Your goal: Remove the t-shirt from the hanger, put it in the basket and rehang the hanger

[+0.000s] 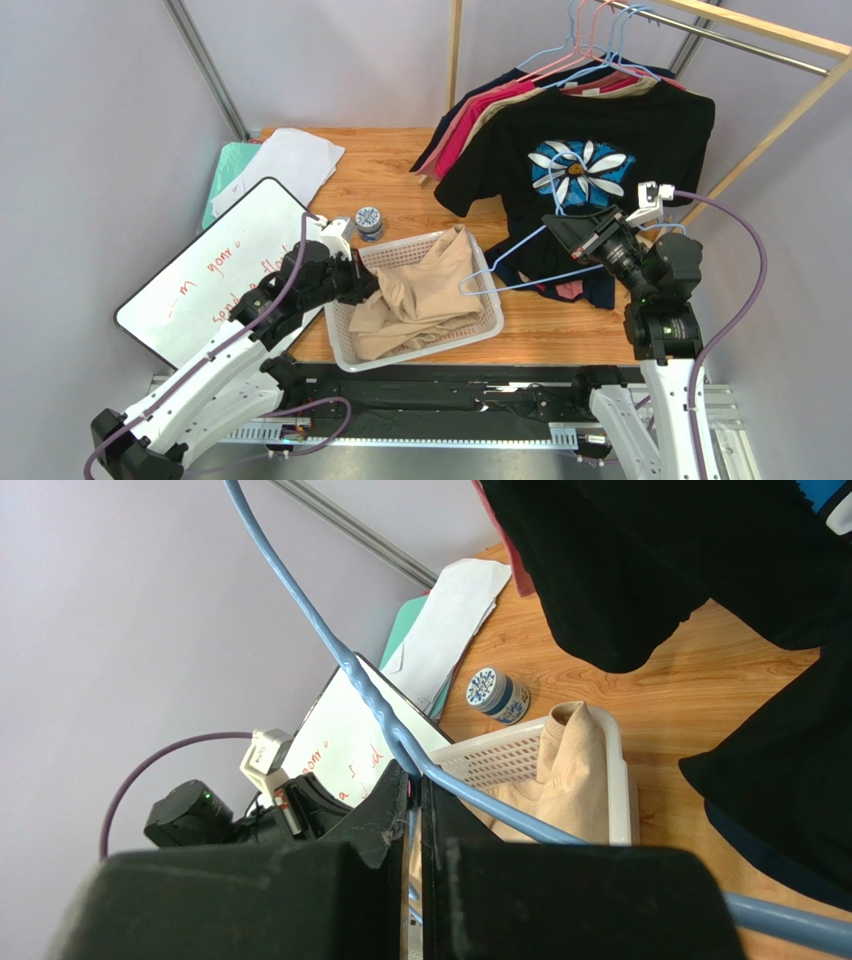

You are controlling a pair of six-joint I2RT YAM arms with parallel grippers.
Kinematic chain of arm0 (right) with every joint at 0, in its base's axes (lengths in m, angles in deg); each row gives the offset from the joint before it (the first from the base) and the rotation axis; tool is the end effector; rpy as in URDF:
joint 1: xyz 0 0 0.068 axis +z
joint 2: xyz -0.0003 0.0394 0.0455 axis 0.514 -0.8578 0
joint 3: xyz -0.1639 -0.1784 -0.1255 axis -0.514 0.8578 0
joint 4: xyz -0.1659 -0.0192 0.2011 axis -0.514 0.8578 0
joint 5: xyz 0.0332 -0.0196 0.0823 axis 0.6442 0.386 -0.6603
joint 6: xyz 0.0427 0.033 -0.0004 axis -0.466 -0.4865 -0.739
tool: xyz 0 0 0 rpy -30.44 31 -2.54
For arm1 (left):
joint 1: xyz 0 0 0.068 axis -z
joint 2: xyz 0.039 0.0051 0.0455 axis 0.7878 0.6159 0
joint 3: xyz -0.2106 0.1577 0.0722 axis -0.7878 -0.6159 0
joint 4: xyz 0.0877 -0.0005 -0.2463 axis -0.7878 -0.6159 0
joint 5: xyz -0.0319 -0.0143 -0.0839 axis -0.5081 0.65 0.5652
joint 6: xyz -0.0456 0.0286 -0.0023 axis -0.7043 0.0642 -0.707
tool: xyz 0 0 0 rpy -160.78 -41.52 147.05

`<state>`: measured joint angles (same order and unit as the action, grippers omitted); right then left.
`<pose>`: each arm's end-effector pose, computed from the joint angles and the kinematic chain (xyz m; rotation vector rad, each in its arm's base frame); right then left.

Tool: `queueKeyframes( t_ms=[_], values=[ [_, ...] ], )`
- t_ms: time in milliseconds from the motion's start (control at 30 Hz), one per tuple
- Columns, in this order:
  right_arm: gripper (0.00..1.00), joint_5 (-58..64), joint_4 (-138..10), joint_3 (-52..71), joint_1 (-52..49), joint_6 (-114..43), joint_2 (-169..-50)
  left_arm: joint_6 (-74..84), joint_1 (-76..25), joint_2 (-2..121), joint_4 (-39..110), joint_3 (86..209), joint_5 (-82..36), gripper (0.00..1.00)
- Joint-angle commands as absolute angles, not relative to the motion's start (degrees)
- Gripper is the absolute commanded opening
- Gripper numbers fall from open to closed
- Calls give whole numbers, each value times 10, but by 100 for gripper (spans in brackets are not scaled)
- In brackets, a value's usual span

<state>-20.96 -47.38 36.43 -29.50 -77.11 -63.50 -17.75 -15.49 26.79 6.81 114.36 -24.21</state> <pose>0.1321 0.0219 0.3736 0.2693 1.7276 1.0944 0.1332 -0.1039 0.2817 0.1181 2.2093 -0.8462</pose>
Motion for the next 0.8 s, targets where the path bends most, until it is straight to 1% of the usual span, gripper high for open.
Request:
queueKeyframes(
  t_ms=[0, 33, 100, 133, 233, 367, 467, 500, 533, 600, 633, 700, 733, 767],
  values=[
    [0, -221, -475, 376, -292, -788, -615, -211, -154, 300, 166, 1125, -238, 0],
    [0, -222, -474, 377, -292, -788, -615, -224, -152, 350, 229, 1122, -187, 0],
    [0, -222, -469, 379, -292, -788, -616, -230, -133, 413, 265, 1133, -164, 0],
    [0, -221, -467, 379, -292, -790, -617, -221, -120, 471, 269, 1144, -179, 0],
    [0, -227, -464, 381, -291, -791, -621, -225, -84, 566, 305, 1162, -218, 0],
    [0, -236, -446, 374, -291, -772, -636, -249, -80, 614, 359, 1117, -252, 0],
    [0, -241, -445, 379, -291, -764, -644, -252, -80, 585, 366, 1094, -254, 0],
    [0, -243, -445, 381, -290, -758, -643, -251, -80, 571, 365, 1088, -252, 4],
    [0, -243, -446, 386, -291, -756, -643, -250, -80, 535, 356, 1083, -253, 15],
    [0, -246, -444, 391, -291, -748, -644, -250, -80, 497, 354, 1070, -247, 28],
    [0, -246, -443, 393, -291, -747, -644, -245, -80, 458, 338, 1069, -245, 39],
    [0, -255, -447, 394, -291, -746, -644, -239, -80, 419, 309, 1074, -244, 47],
    [0, -259, -446, 394, -291, -742, -645, -233, -80, 379, 276, 1078, -248, 55],
    [0, -261, -446, 391, -290, -739, -649, -231, -80, 358, 261, 1085, -250, 59]
  ],
)
